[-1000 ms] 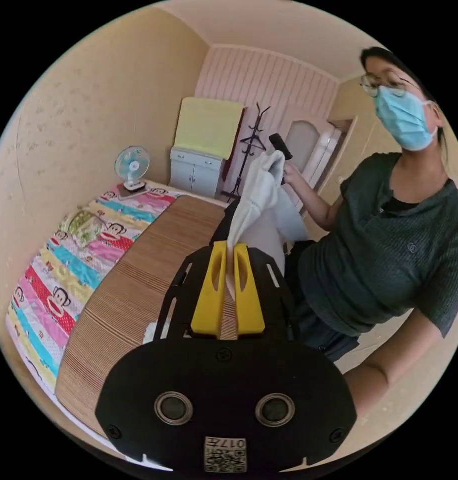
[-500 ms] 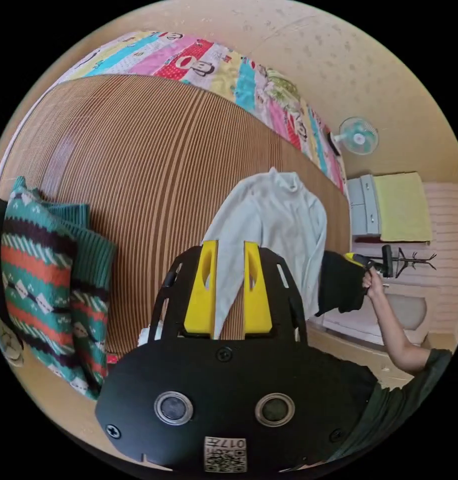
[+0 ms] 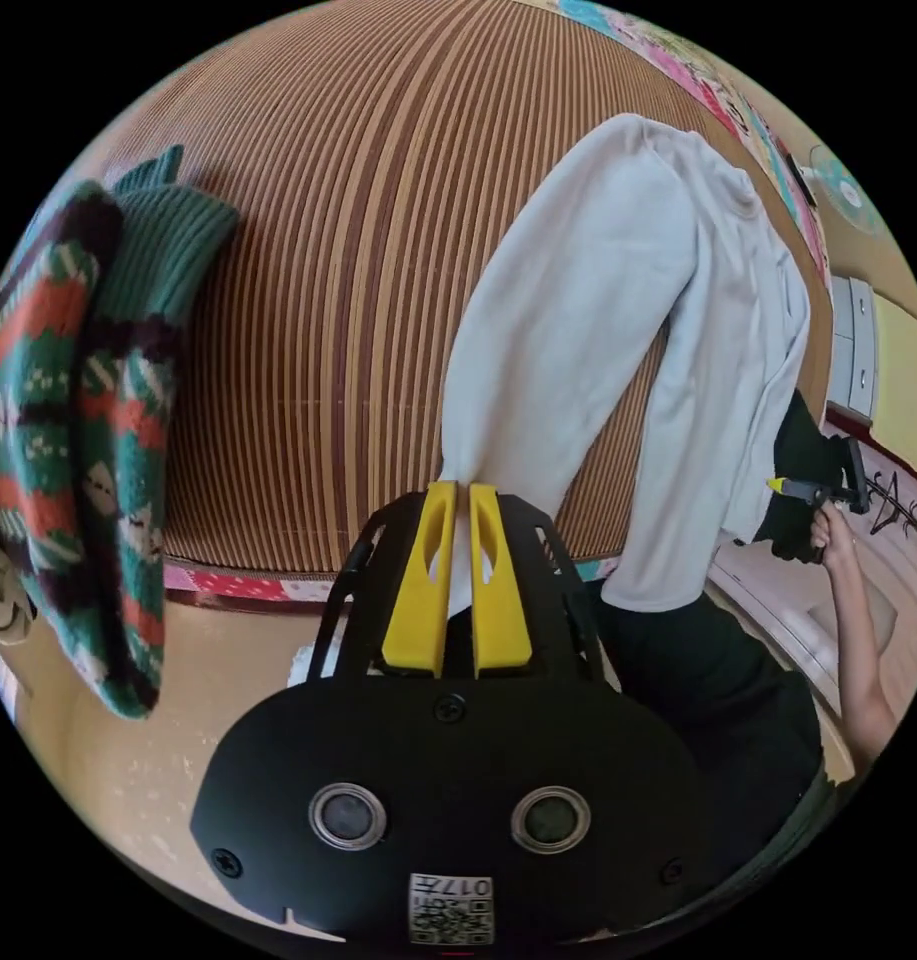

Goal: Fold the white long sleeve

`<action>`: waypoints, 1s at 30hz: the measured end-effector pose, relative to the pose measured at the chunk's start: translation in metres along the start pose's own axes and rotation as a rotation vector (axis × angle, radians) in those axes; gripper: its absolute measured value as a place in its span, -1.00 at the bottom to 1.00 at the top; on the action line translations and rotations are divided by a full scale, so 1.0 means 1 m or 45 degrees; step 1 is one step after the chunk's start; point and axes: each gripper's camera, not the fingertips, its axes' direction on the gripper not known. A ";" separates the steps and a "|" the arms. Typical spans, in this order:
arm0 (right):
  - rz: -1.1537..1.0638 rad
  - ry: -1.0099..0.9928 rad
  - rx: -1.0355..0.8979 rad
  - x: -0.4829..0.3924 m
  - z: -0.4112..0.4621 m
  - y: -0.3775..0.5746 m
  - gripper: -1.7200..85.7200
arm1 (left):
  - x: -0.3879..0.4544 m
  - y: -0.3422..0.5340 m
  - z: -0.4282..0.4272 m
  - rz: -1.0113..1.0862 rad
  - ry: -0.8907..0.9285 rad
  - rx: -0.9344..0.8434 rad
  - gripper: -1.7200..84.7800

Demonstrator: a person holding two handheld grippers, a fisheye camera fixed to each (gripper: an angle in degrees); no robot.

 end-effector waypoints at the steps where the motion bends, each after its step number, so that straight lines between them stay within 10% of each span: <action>1: -0.068 -0.101 0.113 -0.003 -0.033 0.007 -0.90 | -0.009 0.006 -0.056 0.059 0.045 0.181 -0.92; 8: 0.253 -0.640 1.625 0.092 -0.249 0.167 -0.94 | -0.129 0.064 -0.269 -0.461 -0.056 0.885 -0.87; 12: 0.476 -0.354 1.168 0.106 -0.200 0.163 -0.95 | -0.119 0.098 -0.253 -0.427 0.080 1.034 -0.84; 21: 0.176 0.608 0.011 0.042 -0.040 0.061 -0.95 | 0.038 0.053 0.038 0.013 0.271 -0.112 -0.74; 27: 0.237 0.984 -0.158 0.032 0.019 0.065 -0.95 | 0.028 0.047 0.032 0.067 0.132 -0.264 -0.89; 30: 0.251 0.720 -0.171 0.032 0.030 0.085 -0.95 | -0.026 0.062 -0.014 0.035 0.038 -0.171 -0.89</action>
